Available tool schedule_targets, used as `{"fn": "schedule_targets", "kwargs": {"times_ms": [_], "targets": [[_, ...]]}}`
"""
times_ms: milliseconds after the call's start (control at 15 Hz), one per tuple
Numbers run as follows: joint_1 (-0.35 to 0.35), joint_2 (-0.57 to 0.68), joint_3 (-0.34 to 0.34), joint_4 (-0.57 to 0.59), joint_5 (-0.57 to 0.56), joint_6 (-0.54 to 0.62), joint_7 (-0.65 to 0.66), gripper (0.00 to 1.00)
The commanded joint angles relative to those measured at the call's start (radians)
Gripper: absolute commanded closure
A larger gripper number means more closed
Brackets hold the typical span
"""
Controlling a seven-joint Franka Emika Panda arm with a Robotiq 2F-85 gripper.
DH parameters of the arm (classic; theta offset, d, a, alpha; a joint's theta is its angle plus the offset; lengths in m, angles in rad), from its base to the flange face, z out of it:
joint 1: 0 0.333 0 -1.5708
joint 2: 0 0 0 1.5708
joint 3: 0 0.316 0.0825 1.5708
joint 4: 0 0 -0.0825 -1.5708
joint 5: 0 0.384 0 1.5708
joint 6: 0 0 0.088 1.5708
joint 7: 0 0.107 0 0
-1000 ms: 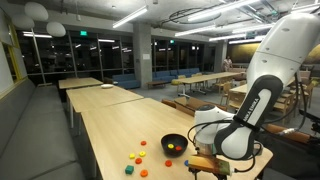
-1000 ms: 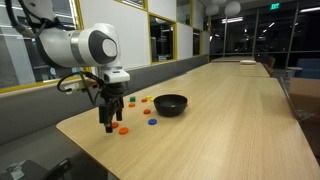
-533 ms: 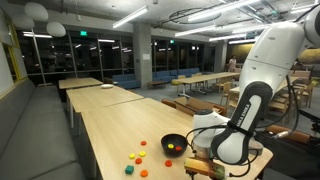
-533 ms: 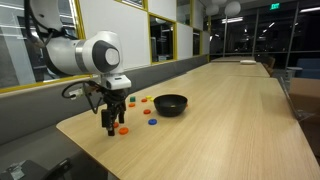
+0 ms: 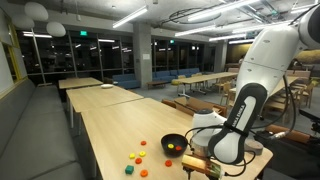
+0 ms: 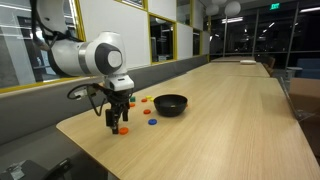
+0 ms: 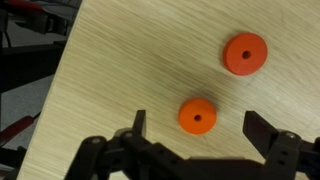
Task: Put three orange rings and one blue ring inside the black bowl
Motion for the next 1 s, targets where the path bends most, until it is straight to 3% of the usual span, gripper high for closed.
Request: {"fn": "schedule_targets", "kwargs": {"times_ms": [0,400,933], "targets": [[0.036,0.028,-0.036,0.011,0.012,0.043,-0.001,0.0],[0.063,0.065,-0.081,0.021,0.016,0.068,-0.004,0.0],[0.074,0.072,-0.087,0.026,0.03,0.071,-0.016,0.0]]}}
